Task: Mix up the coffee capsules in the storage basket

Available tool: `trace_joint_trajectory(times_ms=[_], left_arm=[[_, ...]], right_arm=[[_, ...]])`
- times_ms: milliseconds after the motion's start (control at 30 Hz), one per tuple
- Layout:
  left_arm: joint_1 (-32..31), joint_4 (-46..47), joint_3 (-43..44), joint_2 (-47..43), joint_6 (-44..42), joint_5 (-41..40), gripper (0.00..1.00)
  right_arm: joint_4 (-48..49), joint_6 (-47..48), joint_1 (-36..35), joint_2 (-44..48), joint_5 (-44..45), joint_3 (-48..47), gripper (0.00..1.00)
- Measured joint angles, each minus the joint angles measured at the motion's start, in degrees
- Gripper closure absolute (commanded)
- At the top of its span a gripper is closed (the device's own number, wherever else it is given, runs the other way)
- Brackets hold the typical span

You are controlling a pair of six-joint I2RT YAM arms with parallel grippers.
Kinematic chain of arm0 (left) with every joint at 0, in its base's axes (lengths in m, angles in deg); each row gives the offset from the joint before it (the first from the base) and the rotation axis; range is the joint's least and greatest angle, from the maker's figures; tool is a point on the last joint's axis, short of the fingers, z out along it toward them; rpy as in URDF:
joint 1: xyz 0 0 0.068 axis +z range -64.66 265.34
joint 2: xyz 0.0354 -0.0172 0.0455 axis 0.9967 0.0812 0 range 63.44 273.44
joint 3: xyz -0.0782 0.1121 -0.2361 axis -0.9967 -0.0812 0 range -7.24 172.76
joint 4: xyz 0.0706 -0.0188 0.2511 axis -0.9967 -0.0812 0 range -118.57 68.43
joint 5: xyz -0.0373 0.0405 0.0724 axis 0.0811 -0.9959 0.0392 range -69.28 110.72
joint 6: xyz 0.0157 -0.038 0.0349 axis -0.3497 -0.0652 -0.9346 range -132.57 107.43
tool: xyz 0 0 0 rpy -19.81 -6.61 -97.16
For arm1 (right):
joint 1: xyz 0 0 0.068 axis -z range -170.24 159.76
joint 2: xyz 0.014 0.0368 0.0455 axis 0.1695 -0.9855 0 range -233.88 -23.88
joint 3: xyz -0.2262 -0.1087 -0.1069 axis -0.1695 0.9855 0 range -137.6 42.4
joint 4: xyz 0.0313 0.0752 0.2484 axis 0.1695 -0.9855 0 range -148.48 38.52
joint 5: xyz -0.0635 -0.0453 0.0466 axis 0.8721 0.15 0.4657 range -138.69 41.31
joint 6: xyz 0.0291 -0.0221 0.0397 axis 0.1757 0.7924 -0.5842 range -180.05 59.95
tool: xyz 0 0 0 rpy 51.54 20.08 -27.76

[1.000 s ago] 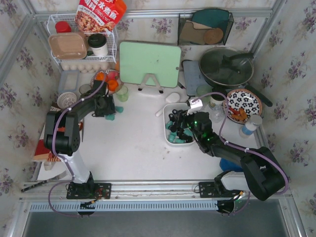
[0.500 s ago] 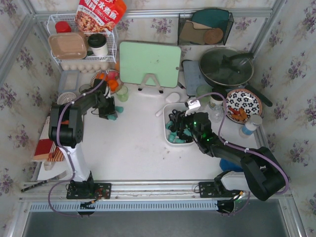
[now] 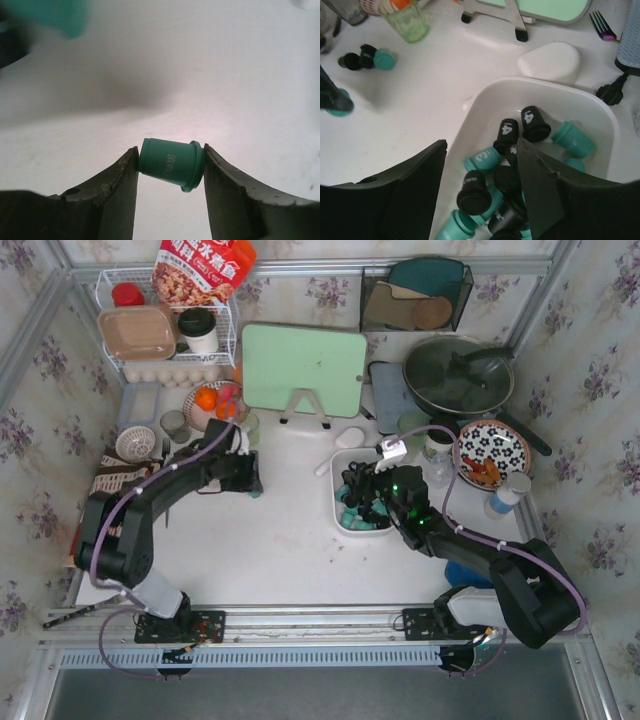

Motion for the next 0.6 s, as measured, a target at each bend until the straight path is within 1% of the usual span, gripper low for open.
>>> trace_joint_trajectory(times_ms=[100,200,333,400,467,600], left_arm=[[-7.4,5.1,-4.1,-6.4,-4.2,-0.4,0.58],[-14.6,12.8,-10.3,-12.1,-10.4,0.3,0.57],[-19.9,24.4,-18.8,-18.6,-19.2,1.6,0.54],[-22.3,31.5,-22.3,-20.3,-24.2,4.1,0.53],[-24.2,36.3,-24.2,-20.7,-28.7,6.7,0.53],[-27.1,43.3,-24.5,-18.9,-35.9,9.6,0.52]], right_arm=[[-1.3,-1.8,0.0,0.4,-1.3,-1.7,0.35],[-3.8,-4.0,0.0,0.8,-3.4,-4.4,0.35],[-8.3,-6.1,0.0,1.1,-7.3,-7.8,0.37],[-10.8,-7.1,0.0,1.0,-10.6,-9.2,0.39],[-12.1,-8.3,0.0,0.4,-14.6,-10.0,0.42],[-12.8,-11.8,0.0,-1.3,-22.9,-9.4,0.44]])
